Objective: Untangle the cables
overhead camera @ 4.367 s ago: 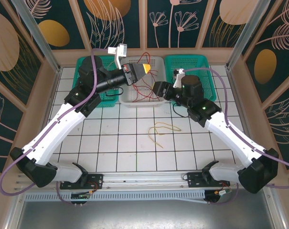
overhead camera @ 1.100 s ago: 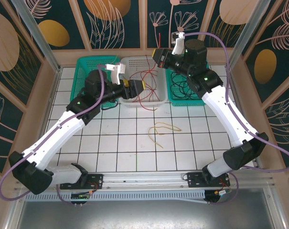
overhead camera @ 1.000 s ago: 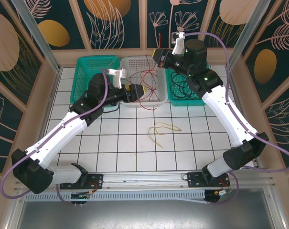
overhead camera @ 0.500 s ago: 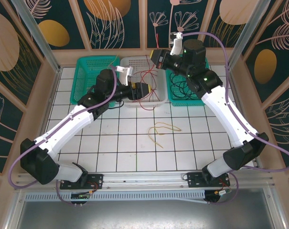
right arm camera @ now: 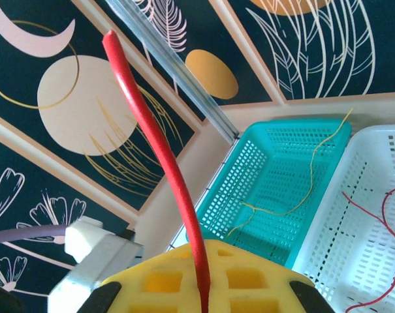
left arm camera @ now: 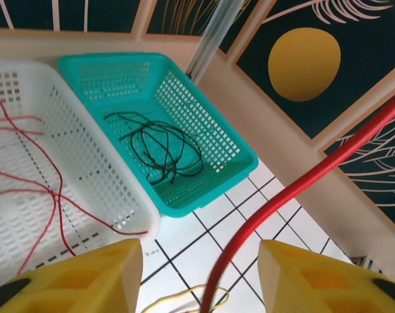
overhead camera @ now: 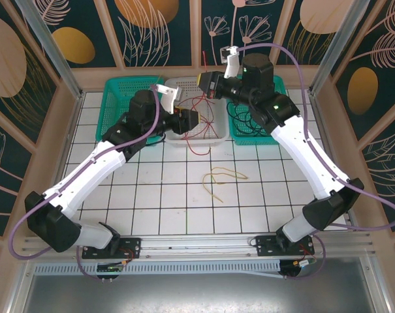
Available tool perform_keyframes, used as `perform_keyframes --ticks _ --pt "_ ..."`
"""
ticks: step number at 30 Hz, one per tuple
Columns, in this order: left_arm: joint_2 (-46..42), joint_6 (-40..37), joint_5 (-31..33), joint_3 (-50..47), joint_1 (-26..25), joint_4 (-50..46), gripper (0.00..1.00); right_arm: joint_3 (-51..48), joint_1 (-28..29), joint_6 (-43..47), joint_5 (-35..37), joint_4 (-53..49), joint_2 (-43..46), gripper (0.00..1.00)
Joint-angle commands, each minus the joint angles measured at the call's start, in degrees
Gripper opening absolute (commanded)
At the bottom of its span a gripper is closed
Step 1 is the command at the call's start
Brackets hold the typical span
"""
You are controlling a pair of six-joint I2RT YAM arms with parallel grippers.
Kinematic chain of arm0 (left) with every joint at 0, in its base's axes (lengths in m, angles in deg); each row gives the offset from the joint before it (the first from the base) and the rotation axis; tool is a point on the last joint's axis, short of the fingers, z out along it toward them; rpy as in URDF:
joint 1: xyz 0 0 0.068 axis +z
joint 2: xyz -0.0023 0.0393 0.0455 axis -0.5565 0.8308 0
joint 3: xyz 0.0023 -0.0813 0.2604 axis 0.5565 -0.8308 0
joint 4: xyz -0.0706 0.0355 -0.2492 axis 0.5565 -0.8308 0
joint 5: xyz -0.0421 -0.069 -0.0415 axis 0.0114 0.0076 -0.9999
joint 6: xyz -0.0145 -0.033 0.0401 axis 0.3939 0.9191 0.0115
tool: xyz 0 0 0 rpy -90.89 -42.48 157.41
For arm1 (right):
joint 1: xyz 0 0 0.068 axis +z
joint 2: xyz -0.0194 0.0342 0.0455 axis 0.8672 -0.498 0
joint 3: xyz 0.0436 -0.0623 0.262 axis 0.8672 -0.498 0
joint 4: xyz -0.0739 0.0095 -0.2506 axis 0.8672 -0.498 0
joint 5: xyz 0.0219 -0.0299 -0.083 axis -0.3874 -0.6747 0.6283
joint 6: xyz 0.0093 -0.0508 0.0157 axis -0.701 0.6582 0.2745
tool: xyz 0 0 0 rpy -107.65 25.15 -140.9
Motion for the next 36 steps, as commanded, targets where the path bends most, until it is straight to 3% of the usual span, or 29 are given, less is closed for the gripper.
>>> perform_keyframes --ticks 1,8,10,11,14,15,16,17,22,27,36 --pt "-0.2 -2.9 0.2 2.1 0.1 -1.0 0.40 2.5 0.8 1.9 -0.6 -1.5 -0.8 0.00" --pt "0.8 -1.7 -3.0 1.3 0.1 0.6 0.00 2.3 1.1 1.4 -0.5 -0.7 -1.1 0.00" --pt "0.8 -0.6 -2.3 0.9 0.1 1.4 0.00 2.2 1.1 1.2 0.0 -0.6 -0.9 0.00" --pt "0.5 0.3 -1.9 0.5 0.1 2.2 0.00 1.9 1.0 1.1 0.5 -0.7 -0.8 0.06" --pt "-0.1 2.9 -0.9 -0.1 0.1 4.6 0.00 -1.2 0.7 0.3 2.2 0.5 0.8 0.35" --pt "-0.1 3.6 -0.5 0.2 0.2 4.7 0.00 -3.2 0.5 -0.2 2.4 1.5 1.9 0.39" --pt "0.2 4.3 -0.3 0.7 0.3 4.7 0.00 -6.0 0.1 -1.1 2.1 3.3 3.4 0.56" --pt "0.5 5.2 -0.5 1.4 0.6 4.7 0.00 -9.7 -0.5 -2.2 1.2 5.7 5.3 0.59" --pt "1.4 8.7 -5.7 3.3 2.8 6.9 0.00 -27.8 -2.2 -6.9 -7.7 19.2 14.8 0.66" --pt "2.8 11.4 -9.3 5.3 5.1 7.8 0.00 -35.3 -0.4 -4.4 -10.0 18.5 18.6 0.69" --pt "5.0 13.8 -12.1 6.7 5.7 9.5 0.00 -33.2 5.8 0.5 -5.1 12.6 15.0 0.66"
